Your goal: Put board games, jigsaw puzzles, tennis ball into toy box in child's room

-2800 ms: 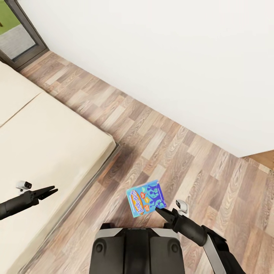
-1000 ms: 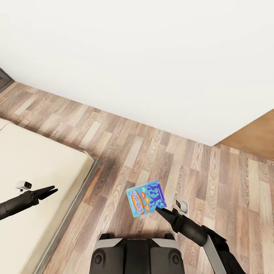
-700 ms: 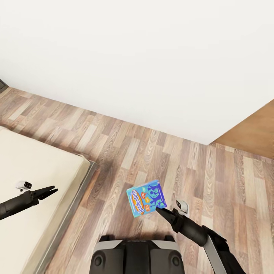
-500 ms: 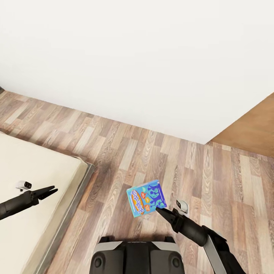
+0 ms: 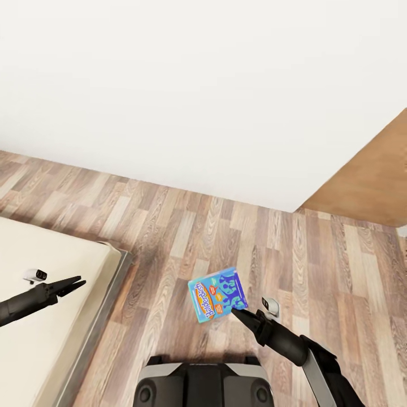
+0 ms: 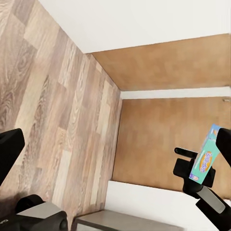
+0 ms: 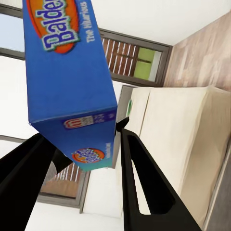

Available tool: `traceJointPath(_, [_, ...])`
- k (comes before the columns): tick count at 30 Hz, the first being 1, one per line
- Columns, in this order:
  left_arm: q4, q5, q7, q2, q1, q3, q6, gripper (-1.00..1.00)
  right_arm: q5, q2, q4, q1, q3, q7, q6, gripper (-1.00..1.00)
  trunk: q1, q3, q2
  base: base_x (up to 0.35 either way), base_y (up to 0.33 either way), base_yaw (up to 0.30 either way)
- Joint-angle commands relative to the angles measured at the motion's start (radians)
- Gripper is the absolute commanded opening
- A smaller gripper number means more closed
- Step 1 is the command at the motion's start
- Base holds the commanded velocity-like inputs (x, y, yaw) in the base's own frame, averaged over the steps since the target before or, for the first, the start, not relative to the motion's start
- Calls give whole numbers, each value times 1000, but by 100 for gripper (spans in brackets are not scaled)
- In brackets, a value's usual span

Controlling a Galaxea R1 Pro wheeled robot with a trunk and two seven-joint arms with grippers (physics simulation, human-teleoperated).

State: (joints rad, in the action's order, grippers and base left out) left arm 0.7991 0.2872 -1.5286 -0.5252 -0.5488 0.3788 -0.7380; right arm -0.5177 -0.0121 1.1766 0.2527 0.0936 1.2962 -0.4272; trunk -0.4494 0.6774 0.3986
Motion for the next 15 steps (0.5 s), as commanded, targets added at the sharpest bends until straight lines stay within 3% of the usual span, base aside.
traceJointPath(1, [0, 0, -4, 0, 0, 0, -11, 100, -4, 0, 0, 0, 0, 2, -10, -100, -1, -1, 1, 0, 0, -154])
traceJointPath(15, [0, 1, -3, 1, 0, 0, -11, 100, -4, 0, 1, 0, 0, 3, -10, -100, -1, -22, 1, 0, 0, -154])
